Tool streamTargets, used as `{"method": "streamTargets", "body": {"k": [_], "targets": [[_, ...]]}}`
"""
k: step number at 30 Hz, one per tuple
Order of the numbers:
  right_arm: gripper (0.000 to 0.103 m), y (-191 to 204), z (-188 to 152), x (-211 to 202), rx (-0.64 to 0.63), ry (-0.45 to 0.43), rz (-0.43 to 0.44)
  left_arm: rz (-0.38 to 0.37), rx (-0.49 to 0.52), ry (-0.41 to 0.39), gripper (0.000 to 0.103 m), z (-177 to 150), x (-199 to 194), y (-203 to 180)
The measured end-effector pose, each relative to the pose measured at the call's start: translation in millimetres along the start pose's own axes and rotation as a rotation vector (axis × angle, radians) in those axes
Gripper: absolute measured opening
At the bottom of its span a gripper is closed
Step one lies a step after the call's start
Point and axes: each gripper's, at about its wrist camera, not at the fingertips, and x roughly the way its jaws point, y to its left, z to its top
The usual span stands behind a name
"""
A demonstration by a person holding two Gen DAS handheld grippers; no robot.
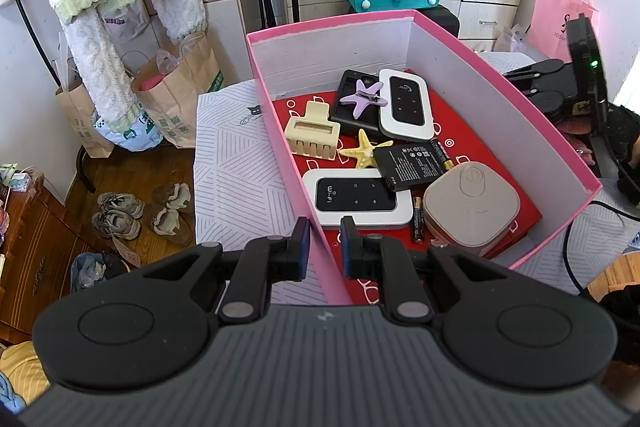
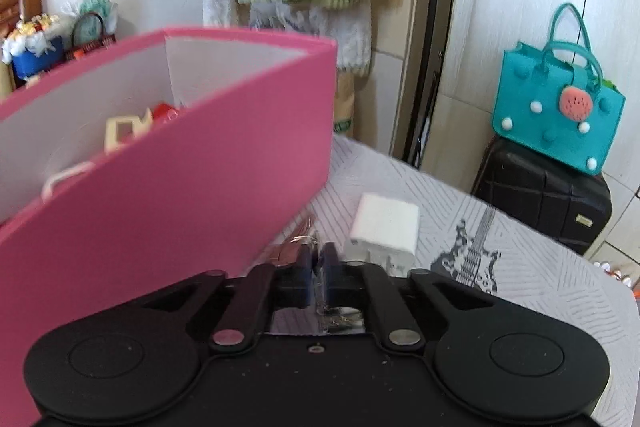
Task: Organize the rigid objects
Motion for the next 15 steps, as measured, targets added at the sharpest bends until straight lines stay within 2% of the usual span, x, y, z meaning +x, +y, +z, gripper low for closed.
{"method": "streamTargets", "body": {"k": [3,15], "targets": [[0.003,1.5,3.4,-13.1,0.03,-0.019,0.009,-0.001,0.0,0.001,0.014,0.1,0.4,-0.5],[0.003,15.2,33.2,-76.3,-0.015,-0.117,-0.067,-0.009,-0.013,0.003,0.014,2.3,2.2,-4.0]]}}
